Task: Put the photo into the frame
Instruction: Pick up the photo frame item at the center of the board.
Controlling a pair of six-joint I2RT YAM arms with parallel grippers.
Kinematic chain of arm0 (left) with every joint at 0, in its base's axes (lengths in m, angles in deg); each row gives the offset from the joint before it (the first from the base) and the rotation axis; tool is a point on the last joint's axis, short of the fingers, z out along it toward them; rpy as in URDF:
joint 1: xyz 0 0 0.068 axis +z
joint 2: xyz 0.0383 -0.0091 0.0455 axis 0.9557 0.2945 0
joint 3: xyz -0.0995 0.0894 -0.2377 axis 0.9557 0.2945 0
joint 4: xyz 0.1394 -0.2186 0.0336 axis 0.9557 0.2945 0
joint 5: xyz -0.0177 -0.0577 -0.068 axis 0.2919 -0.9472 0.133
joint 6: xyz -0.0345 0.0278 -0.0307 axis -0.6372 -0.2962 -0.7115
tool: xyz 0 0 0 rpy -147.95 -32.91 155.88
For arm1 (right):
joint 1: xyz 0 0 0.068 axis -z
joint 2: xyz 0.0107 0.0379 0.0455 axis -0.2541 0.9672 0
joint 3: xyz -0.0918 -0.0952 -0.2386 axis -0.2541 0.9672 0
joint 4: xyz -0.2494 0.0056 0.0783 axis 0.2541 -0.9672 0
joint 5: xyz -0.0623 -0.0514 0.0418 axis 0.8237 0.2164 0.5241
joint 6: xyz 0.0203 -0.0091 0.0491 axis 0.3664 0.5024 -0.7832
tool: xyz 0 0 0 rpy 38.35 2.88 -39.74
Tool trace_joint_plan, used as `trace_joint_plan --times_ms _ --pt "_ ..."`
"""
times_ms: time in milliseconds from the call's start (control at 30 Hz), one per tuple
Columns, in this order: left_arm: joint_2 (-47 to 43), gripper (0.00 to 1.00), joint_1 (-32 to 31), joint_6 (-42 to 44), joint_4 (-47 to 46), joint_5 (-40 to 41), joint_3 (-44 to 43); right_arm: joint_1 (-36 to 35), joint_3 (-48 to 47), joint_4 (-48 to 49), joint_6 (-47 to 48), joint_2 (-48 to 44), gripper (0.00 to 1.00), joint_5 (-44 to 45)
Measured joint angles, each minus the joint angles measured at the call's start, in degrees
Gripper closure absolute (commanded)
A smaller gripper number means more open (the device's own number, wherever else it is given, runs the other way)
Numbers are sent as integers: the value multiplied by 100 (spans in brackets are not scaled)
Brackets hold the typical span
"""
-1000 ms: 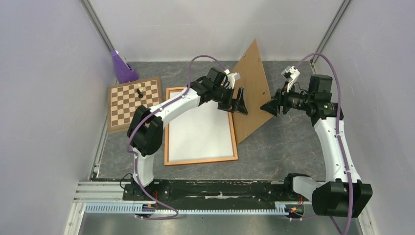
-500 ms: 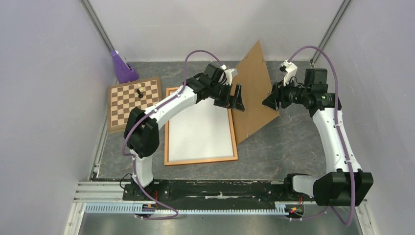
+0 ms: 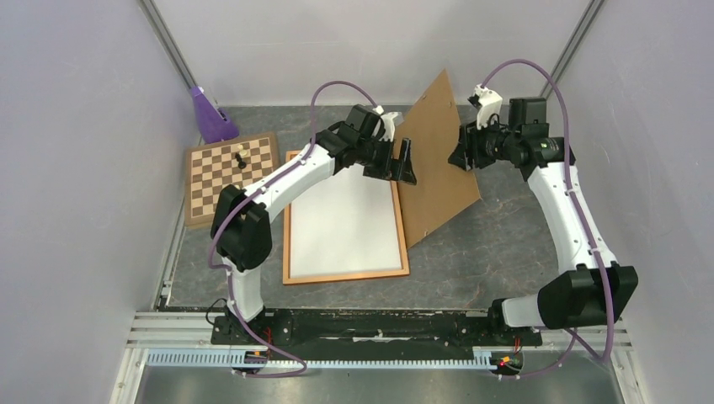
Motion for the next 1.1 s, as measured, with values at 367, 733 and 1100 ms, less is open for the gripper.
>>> trace_joint_plan --times_ms 367,733,1100 --pt "-223 6 136 2 7 50 0 -267 -662 52 -409 673 53 575" --pt "-223 6 190 2 20 111 2 -518 -1025 140 -625 1246 61 1027" --pt "-238 6 199 2 15 111 125 -525 -1134 157 -662 1373 71 1440"
